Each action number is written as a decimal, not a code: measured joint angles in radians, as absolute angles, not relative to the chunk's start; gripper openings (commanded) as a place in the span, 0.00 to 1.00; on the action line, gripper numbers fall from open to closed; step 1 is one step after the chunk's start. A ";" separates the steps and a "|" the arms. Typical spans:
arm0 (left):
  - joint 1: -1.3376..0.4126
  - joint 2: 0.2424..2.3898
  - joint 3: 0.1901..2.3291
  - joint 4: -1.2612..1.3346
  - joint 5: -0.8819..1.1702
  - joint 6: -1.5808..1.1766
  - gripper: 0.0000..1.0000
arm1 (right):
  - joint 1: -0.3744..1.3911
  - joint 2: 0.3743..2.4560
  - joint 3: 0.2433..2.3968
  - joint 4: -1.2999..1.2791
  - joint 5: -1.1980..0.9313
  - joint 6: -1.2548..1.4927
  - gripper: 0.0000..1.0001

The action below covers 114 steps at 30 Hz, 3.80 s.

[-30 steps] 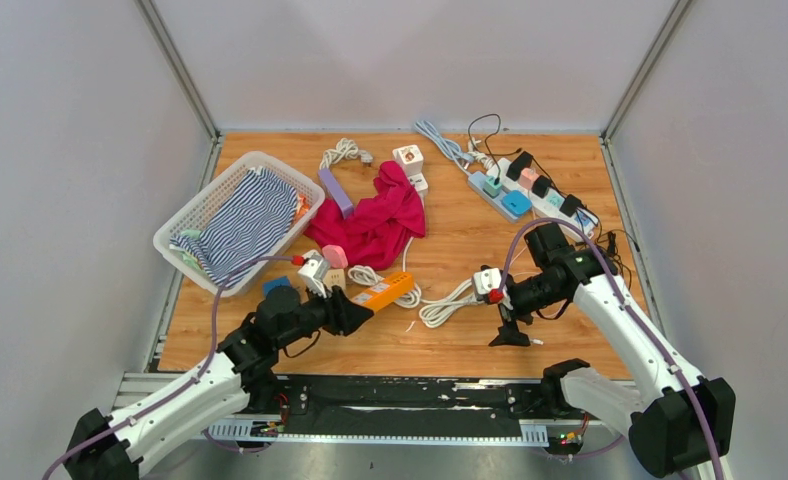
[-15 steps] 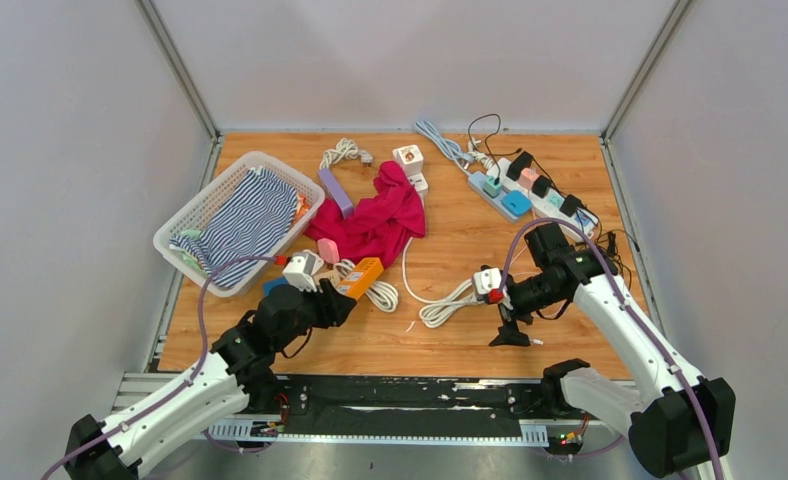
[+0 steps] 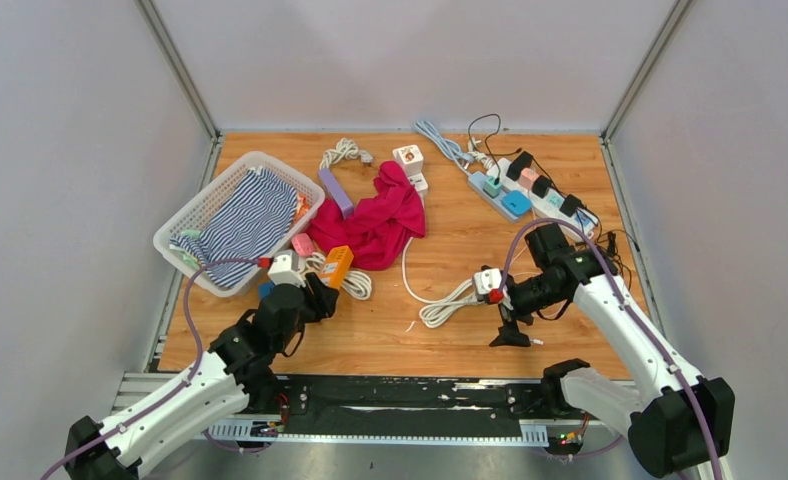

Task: Pull the plug off the socket
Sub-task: Place the socket at the center of the board, then pick up the socket from the center of the board.

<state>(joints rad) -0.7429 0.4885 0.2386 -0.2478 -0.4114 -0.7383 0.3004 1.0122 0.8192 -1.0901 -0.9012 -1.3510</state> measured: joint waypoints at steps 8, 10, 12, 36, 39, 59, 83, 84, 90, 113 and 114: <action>-0.742 0.507 0.247 -0.280 -0.449 -0.745 1.00 | 0.300 1.012 0.814 -1.089 -0.901 -1.351 1.00; -0.742 0.509 0.249 -0.284 -0.451 -0.744 1.00 | 0.300 1.012 0.814 -1.089 -0.901 -1.351 1.00; -0.742 0.509 0.252 -0.287 -0.453 -0.744 1.00 | 0.300 1.012 0.814 -1.089 -0.901 -1.351 1.00; -0.742 0.633 0.266 -0.115 -0.270 -0.505 1.00 | 0.300 1.012 0.814 -1.088 -0.901 -1.351 1.00; -0.743 0.712 0.278 -0.096 -0.273 -0.477 0.99 | 0.300 1.012 0.814 -1.088 -0.901 -1.351 1.00; -0.743 0.805 0.308 -0.056 -0.249 -0.428 0.13 | 0.291 1.011 0.813 -1.088 -0.901 -1.351 1.00; -0.743 0.902 0.846 -0.098 -0.205 -0.352 0.00 | 0.274 0.948 0.813 -1.086 -0.901 -1.351 1.00; -0.743 0.916 0.883 -0.105 -0.201 -0.348 0.00 | 0.271 0.942 0.813 -1.084 -0.901 -1.350 1.00; -0.743 0.960 0.997 -0.108 -0.142 -0.345 0.00 | 0.252 0.907 0.813 -1.066 -0.908 -1.335 1.00; -0.985 1.161 1.019 0.056 -0.146 -0.503 0.00 | -0.037 0.844 0.939 -0.757 -1.472 -0.774 1.00; -0.988 1.173 1.019 0.068 -0.146 -0.506 0.00 | -0.053 0.817 0.886 -0.636 -1.476 -0.645 1.00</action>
<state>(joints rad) -0.9882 1.1728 1.0191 0.0681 -0.1463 -0.5060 -0.0528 0.8173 0.8864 -0.6365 -1.4757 -0.6453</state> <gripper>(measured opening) 0.491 0.997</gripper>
